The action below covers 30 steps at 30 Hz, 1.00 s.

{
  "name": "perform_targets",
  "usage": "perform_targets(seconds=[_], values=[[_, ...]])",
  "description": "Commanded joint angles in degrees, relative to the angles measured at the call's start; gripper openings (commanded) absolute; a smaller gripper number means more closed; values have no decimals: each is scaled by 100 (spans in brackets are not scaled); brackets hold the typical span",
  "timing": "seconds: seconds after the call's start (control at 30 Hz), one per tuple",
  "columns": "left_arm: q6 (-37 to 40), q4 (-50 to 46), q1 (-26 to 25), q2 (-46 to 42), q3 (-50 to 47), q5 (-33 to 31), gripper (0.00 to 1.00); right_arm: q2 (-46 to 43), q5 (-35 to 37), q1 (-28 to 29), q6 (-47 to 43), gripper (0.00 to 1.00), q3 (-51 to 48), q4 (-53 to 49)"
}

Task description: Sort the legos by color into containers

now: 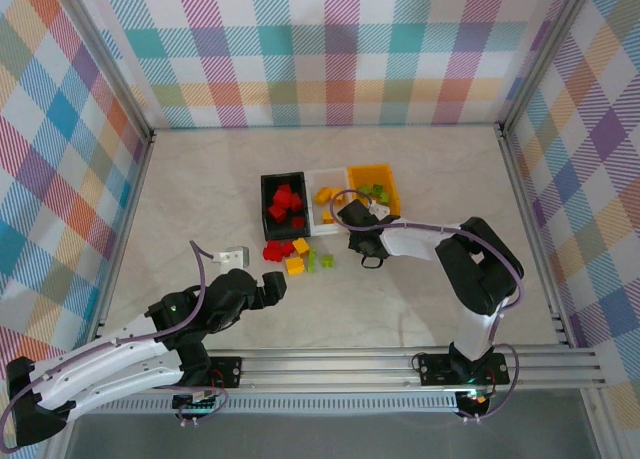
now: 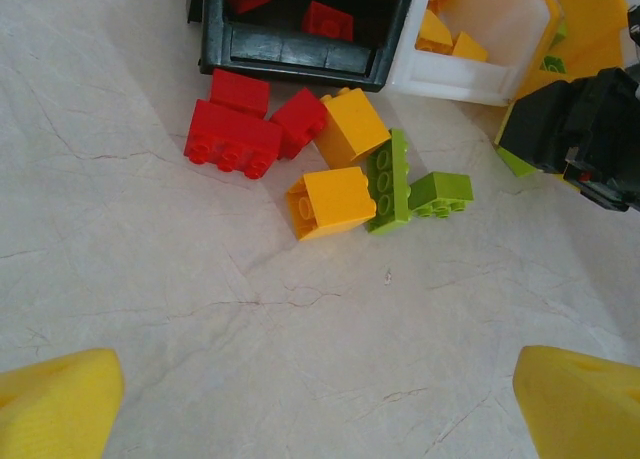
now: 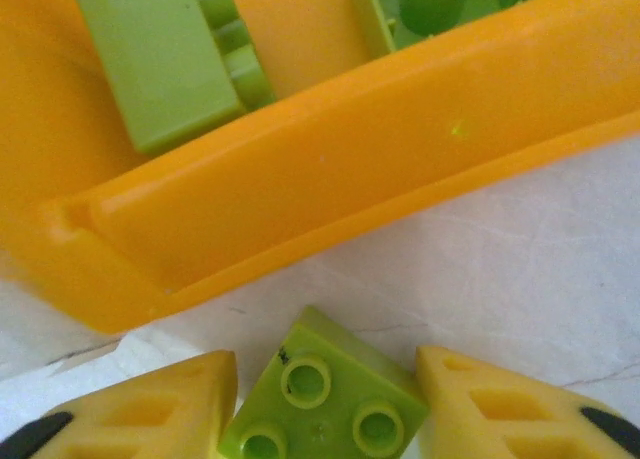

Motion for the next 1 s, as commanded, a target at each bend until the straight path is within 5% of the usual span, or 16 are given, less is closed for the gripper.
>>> perform_targets(seconds=[0.0,0.5,0.97], values=[[80,-83,-29,45,34,-69,100,10,-298,-37,-6,40,-268,478],[212,125,-21,490,211,-124,100,-2406,-769,-115,-1292,32,-482,-11],[273,102,-21,769,340,-200,100,-604,-1197,-1196,-1462,33,1508,-243]])
